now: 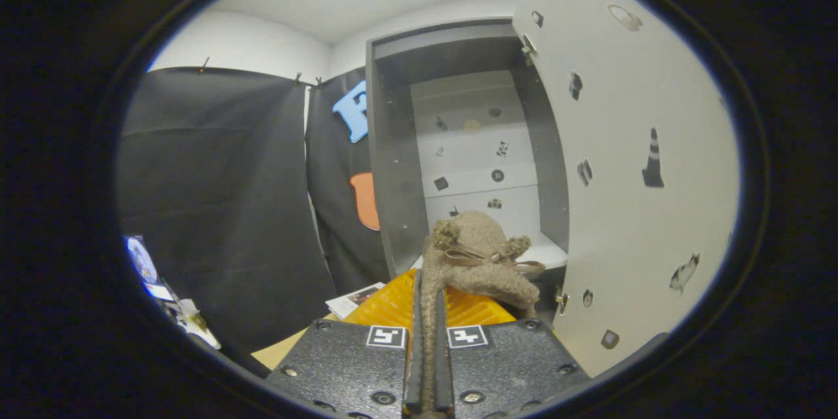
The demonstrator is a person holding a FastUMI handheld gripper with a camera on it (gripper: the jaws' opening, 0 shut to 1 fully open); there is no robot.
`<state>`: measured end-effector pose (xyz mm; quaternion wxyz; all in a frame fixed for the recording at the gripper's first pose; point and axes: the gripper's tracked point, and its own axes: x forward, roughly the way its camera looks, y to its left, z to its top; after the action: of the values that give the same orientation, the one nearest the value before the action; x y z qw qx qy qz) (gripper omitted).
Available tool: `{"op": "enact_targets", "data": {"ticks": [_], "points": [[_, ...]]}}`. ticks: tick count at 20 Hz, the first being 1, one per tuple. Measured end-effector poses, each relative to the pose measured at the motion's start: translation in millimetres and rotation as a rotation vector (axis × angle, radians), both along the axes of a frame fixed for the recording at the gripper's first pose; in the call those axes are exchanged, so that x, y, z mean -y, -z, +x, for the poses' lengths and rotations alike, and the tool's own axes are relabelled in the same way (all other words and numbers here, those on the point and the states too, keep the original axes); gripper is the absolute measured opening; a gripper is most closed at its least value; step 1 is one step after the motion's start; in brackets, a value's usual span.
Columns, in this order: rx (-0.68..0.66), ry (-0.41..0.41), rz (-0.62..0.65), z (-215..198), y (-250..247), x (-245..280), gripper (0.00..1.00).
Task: Open the shoe cabinet door, grab the shoes and put them into the shoe cabinet, then close the shoe cabinet door.
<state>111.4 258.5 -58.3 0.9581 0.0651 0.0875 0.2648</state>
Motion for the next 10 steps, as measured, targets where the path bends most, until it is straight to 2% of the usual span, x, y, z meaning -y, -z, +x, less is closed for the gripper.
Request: {"op": "enact_targets", "data": {"ticks": [4, 10], "points": [[0.013, 0.054, -0.025, 29, -37, 8, 0.10], [0.001, 0.108, -0.058, 74, -60, 14, 0.10]]}}
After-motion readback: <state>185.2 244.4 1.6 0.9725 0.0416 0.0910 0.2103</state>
